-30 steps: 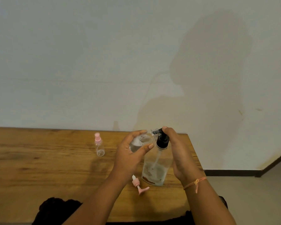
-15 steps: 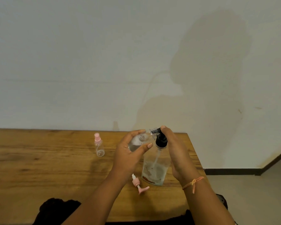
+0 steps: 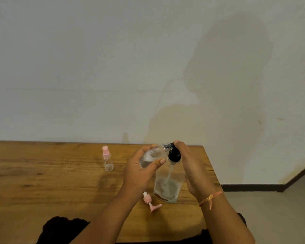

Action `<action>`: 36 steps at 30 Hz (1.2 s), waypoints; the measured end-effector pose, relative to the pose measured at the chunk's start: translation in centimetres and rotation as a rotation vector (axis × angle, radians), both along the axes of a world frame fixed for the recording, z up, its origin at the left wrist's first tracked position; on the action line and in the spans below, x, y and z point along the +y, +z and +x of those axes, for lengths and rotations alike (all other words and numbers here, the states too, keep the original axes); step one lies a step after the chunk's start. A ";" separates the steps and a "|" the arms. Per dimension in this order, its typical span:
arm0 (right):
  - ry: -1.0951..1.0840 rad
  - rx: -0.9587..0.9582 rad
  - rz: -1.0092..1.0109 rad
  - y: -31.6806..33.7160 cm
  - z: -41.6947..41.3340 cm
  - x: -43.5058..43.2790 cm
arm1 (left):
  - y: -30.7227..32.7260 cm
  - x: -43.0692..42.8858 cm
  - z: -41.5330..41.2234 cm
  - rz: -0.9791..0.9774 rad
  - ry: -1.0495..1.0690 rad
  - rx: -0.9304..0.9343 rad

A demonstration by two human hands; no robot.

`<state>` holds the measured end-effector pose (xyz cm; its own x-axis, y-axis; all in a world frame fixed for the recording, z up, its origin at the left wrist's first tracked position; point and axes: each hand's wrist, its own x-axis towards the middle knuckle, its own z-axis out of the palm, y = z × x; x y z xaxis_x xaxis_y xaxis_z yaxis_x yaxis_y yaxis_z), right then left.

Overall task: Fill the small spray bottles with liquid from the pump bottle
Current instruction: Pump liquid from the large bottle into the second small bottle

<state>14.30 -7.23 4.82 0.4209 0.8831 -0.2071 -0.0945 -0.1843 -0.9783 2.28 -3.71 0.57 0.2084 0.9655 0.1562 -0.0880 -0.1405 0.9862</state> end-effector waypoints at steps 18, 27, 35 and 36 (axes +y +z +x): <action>0.018 -0.337 -0.201 0.6 0.3 4.4 | 0.2 0.0 0.1 0.061 0.016 0.047; -0.040 -0.277 -0.255 0.8 -0.4 4.3 | 0.6 -0.1 0.0 0.087 0.013 0.073; -0.034 -0.328 -0.226 0.7 0.3 4.7 | 0.5 0.0 0.0 0.104 0.022 0.086; -0.034 -0.352 -0.221 0.4 0.3 4.7 | 0.5 0.0 0.0 0.101 0.020 0.096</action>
<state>14.57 -2.50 5.23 0.5278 0.8180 -0.2287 0.2287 -0.3962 -0.8892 2.24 -3.68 1.09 0.2083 0.9499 0.2330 0.0097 -0.2402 0.9707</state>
